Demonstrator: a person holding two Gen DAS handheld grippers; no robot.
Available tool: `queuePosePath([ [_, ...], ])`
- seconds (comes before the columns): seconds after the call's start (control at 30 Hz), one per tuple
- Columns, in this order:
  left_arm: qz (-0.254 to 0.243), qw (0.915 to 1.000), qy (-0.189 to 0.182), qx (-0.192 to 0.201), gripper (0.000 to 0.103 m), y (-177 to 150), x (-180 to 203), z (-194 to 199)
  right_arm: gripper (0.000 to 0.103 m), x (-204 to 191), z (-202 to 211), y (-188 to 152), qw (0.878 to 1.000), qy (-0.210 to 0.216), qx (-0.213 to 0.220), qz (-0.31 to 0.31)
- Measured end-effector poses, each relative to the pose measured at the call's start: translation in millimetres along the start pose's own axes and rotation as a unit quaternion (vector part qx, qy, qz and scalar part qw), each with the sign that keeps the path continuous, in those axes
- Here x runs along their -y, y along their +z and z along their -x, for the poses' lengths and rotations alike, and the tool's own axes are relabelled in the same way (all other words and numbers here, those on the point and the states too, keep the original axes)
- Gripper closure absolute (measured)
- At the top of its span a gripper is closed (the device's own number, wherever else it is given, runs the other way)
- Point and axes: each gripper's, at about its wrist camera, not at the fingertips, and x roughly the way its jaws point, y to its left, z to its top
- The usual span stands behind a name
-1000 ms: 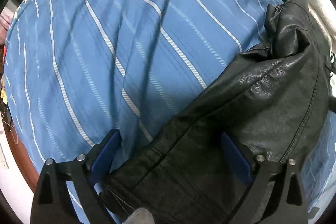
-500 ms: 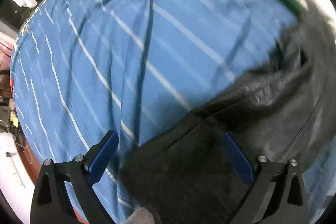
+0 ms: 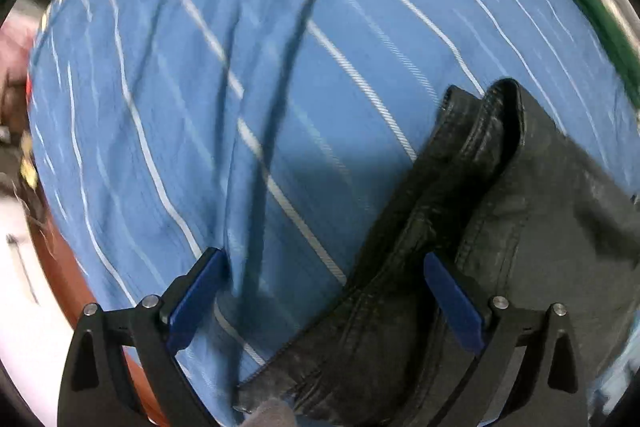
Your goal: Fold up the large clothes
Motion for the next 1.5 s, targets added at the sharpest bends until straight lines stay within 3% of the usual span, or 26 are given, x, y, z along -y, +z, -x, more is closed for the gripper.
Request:
queuePosePath([
  [0.1,-0.013,0.9998,0.011,0.011,0.001,1.3,0.8,10.0,0.031,-23.2,39.1,-11.3,0.995,-0.056,0.030,0.078],
  [0.17,-0.031,0.9989,0.018,0.032,0.001,-1.5,7.3,24.4,0.032,-81.1,36.1,-24.2,0.982,-0.073,0.023,0.174],
  [0.23,-0.048,0.9971,0.034,0.048,0.001,0.2,17.8,38.2,0.037,-135.7,14.7,-31.5,0.966,-0.059,-0.008,0.252],
  [0.33,-0.047,0.9967,0.013,0.066,0.001,2.9,33.5,57.9,0.045,-198.0,-38.4,-34.1,0.959,0.005,-0.062,0.276],
  [0.4,-0.051,0.9963,-0.007,0.069,0.001,6.3,47.8,59.6,0.066,-227.7,-75.5,-30.7,0.955,-0.006,-0.077,0.287],
  [0.47,-0.060,0.9955,-0.004,0.073,0.001,8.9,61.9,52.3,0.074,-249.8,-118.1,-22.7,0.953,-0.039,-0.077,0.290],
  [0.57,-0.086,0.9935,0.022,0.071,0.001,9.6,72.8,28.6,0.080,-252.7,-169.5,-7.5,0.952,-0.092,-0.079,0.282],
  [0.63,-0.105,0.9927,0.032,0.050,0.001,6.1,77.1,5.2,0.081,-249.9,-169.0,-3.1,0.951,-0.095,-0.080,0.282],
  [0.73,-0.086,0.9951,-0.003,0.050,0.000,7.4,64.1,-8.2,0.081,-257.8,-143.3,-8.6,0.942,-0.099,-0.091,0.307],
  [0.93,-0.072,0.9940,-0.050,0.067,0.000,5.6,44.9,-13.7,0.078,-262.0,-87.7,-61.9,0.915,-0.074,-0.065,0.391],
  [0.97,-0.068,0.9937,-0.052,0.072,0.000,4.4,42.4,-14.4,0.078,-266.8,-91.1,-70.8,0.913,-0.061,-0.060,0.399],
  [1.03,-0.067,0.9930,-0.051,0.082,0.000,1.2,38.4,-14.3,0.078,-271.9,-106.8,-89.8,0.897,-0.052,-0.072,0.433],
  [1.1,-0.067,0.9928,-0.049,0.086,0.000,-4.3,37.1,-12.7,0.078,-281.0,-134.7,-110.0,0.880,-0.065,-0.104,0.459],
  [1.13,-0.067,0.9928,-0.050,0.086,0.000,-7.5,36.7,-11.7,0.077,-282.7,-148.9,-113.8,0.877,-0.081,-0.107,0.461],
  [1.2,-0.060,0.9932,-0.055,0.083,0.000,-9.6,37.7,-10.1,0.078,-281.0,-178.8,-110.3,0.878,-0.122,-0.108,0.451],
  [1.27,-0.048,0.9940,-0.057,0.080,0.000,-5.3,33.1,-7.2,0.079,-273.5,-193.2,-97.0,0.893,-0.113,-0.113,0.420],
  [1.33,-0.044,0.9951,-0.046,0.075,0.000,-0.5,30.1,-3.9,0.079,-277.4,-191.4,-95.4,0.893,-0.119,-0.121,0.417],
  [1.43,-0.053,0.9949,-0.014,0.085,0.000,-3.1,36.3,15.5,0.073,-288.2,-155.3,-98.5,0.890,-0.118,-0.133,0.420],
  [1.5,-0.065,0.9927,-0.008,0.102,0.000,-7.6,47.7,36.3,0.064,-293.9,-123.6,-96.1,0.886,-0.127,-0.091,0.436],
])
